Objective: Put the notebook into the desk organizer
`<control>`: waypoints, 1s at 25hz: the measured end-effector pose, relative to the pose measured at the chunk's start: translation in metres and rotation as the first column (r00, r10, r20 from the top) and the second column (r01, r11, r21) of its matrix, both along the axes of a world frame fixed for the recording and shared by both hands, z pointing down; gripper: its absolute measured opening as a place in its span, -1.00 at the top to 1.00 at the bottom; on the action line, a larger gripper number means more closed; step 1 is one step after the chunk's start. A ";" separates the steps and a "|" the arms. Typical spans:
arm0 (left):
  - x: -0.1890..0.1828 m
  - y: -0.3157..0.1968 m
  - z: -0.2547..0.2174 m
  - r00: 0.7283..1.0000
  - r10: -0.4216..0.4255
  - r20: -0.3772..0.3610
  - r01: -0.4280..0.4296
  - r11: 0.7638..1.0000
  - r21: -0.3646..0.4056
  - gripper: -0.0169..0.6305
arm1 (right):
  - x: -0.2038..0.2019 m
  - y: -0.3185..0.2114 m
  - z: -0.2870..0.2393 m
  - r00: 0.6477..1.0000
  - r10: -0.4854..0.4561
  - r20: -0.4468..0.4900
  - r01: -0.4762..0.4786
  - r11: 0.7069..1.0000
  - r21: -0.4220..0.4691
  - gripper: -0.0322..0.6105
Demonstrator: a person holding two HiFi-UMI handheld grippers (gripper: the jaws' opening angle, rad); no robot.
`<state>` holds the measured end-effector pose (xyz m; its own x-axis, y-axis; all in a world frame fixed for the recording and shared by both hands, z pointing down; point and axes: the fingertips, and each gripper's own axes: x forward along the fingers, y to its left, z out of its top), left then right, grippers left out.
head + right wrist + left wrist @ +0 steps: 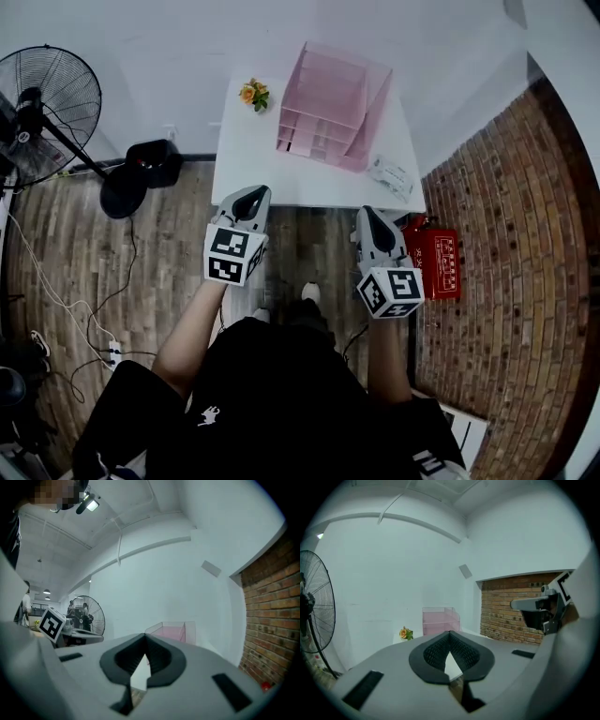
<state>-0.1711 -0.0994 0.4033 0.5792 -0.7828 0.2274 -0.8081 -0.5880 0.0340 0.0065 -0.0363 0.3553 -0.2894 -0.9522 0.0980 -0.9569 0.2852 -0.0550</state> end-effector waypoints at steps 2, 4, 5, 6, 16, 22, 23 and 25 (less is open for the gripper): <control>-0.007 0.004 -0.012 1.000 0.003 -0.017 -0.002 0.999 0.033 0.94 | -0.004 0.007 -0.010 1.000 0.011 -0.004 -0.011 1.000 0.026 0.89; -0.013 0.009 -0.023 0.999 0.006 -0.036 -0.004 0.998 0.060 0.94 | -0.008 0.014 -0.017 1.000 0.018 -0.009 -0.017 0.999 0.041 0.89; -0.015 0.011 -0.028 0.999 0.009 -0.041 -0.006 0.998 0.070 0.94 | -0.009 0.017 -0.019 1.000 0.022 -0.011 -0.021 0.999 0.045 0.89; -0.017 0.013 -0.031 0.999 0.013 -0.043 -0.010 0.997 0.078 0.94 | -0.010 0.020 -0.020 1.000 0.027 -0.010 -0.026 0.999 0.047 0.89; -0.025 0.022 -0.053 0.999 0.030 -0.036 -0.025 0.991 0.130 0.94 | -0.004 0.038 -0.035 0.998 0.061 -0.007 -0.060 0.995 0.080 0.89; -0.021 0.020 -0.060 0.999 0.025 -0.044 -0.018 0.988 0.151 0.94 | 0.008 0.041 -0.043 0.996 0.084 0.018 -0.085 0.992 0.097 0.89; -0.020 0.020 -0.060 0.999 0.029 -0.042 -0.023 0.988 0.150 0.94 | 0.007 0.041 -0.043 0.996 0.084 0.019 -0.085 0.992 0.097 0.89; -0.019 0.021 -0.059 0.999 0.038 -0.039 -0.032 0.988 0.148 0.94 | 0.004 0.042 -0.042 0.996 0.082 0.019 -0.083 0.992 0.095 0.89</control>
